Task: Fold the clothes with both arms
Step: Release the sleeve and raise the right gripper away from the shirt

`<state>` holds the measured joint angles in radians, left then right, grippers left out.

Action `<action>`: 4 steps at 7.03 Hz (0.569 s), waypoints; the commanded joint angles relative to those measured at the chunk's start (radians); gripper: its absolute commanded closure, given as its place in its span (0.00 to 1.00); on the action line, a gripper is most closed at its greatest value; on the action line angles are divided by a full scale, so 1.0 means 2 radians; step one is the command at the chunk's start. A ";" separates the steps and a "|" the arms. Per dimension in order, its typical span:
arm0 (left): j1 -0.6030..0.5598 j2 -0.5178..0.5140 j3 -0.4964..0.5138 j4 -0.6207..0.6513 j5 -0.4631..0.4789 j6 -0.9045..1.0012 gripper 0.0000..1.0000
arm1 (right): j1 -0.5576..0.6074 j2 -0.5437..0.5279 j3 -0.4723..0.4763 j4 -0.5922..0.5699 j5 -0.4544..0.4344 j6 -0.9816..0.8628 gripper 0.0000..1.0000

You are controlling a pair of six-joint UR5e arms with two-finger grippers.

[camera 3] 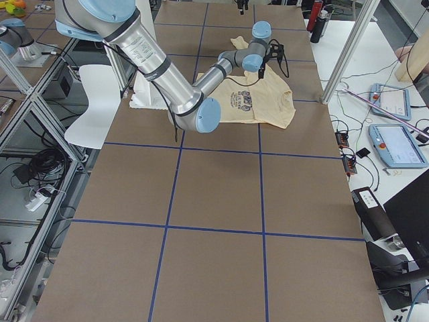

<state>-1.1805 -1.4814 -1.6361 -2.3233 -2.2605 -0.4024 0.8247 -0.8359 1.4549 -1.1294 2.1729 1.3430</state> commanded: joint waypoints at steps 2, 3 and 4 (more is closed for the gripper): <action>0.045 -0.028 0.087 -0.080 0.034 -0.031 0.07 | 0.081 -0.143 0.062 0.003 0.096 -0.081 0.00; 0.045 -0.046 0.115 -0.085 0.001 -0.030 0.21 | 0.085 -0.150 0.064 0.004 0.096 -0.088 0.00; 0.045 -0.055 0.136 -0.088 -0.006 -0.030 0.28 | 0.102 -0.170 0.074 0.003 0.099 -0.089 0.00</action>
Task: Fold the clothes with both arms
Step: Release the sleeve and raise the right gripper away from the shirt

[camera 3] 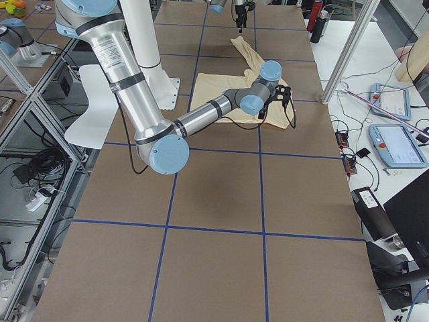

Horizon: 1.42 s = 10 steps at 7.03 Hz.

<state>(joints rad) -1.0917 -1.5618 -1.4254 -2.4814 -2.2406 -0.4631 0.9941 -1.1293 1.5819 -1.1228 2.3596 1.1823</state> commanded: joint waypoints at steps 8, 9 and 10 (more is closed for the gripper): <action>0.005 -0.024 0.058 -0.008 -0.047 -0.001 0.48 | 0.032 -0.070 0.038 -0.001 0.017 -0.024 0.00; 0.007 -0.025 0.059 -0.009 -0.047 -0.002 0.52 | 0.033 -0.071 0.038 -0.001 0.017 -0.024 0.00; 0.010 -0.025 0.060 -0.009 -0.047 -0.001 0.56 | 0.033 -0.072 0.038 -0.001 0.018 -0.024 0.00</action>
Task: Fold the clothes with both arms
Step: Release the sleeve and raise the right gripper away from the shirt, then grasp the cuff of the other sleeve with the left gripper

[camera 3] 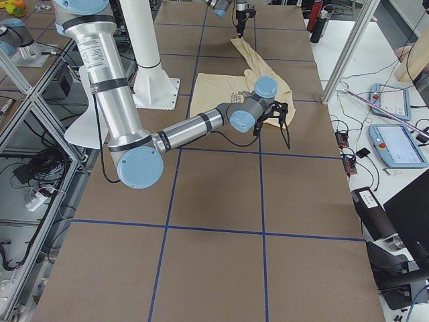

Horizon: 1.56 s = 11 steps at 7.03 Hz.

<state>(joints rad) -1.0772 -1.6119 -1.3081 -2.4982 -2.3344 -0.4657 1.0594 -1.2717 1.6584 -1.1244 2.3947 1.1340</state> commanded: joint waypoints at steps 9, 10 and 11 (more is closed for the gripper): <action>-0.074 -0.136 -0.219 0.290 -0.092 -0.109 1.00 | 0.068 -0.060 -0.002 -0.002 0.021 -0.101 0.00; -0.049 -0.185 -0.221 0.292 -0.094 -0.202 1.00 | 0.070 -0.061 -0.003 -0.002 0.021 -0.107 0.00; -0.003 -0.236 -0.219 0.292 -0.090 -0.305 1.00 | 0.071 -0.061 -0.005 -0.003 0.019 -0.107 0.00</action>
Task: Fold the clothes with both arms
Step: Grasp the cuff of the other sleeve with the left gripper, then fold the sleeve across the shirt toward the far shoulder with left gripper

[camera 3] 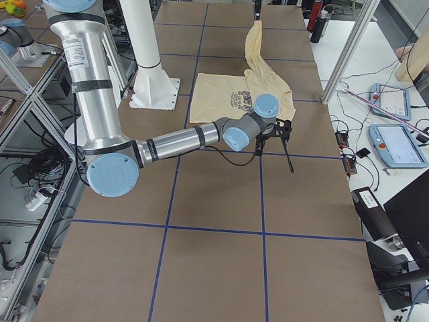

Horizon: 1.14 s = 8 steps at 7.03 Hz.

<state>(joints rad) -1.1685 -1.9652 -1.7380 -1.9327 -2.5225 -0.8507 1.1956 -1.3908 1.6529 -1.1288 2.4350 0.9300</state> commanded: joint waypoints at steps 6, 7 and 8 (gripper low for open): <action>0.167 -0.234 0.048 0.001 0.136 -0.213 1.00 | 0.025 -0.009 -0.007 -0.002 -0.007 -0.012 0.00; 0.172 -0.260 0.079 -0.002 0.138 -0.213 1.00 | 0.026 -0.008 -0.007 -0.002 -0.007 -0.012 0.00; 0.189 -0.270 0.102 -0.026 0.172 -0.214 1.00 | 0.026 -0.008 -0.007 -0.002 -0.007 -0.012 0.00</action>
<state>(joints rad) -0.8247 -2.4659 -1.5936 -1.9474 -2.2363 -1.2767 1.2461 -1.4064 1.6398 -1.1321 2.4209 0.9067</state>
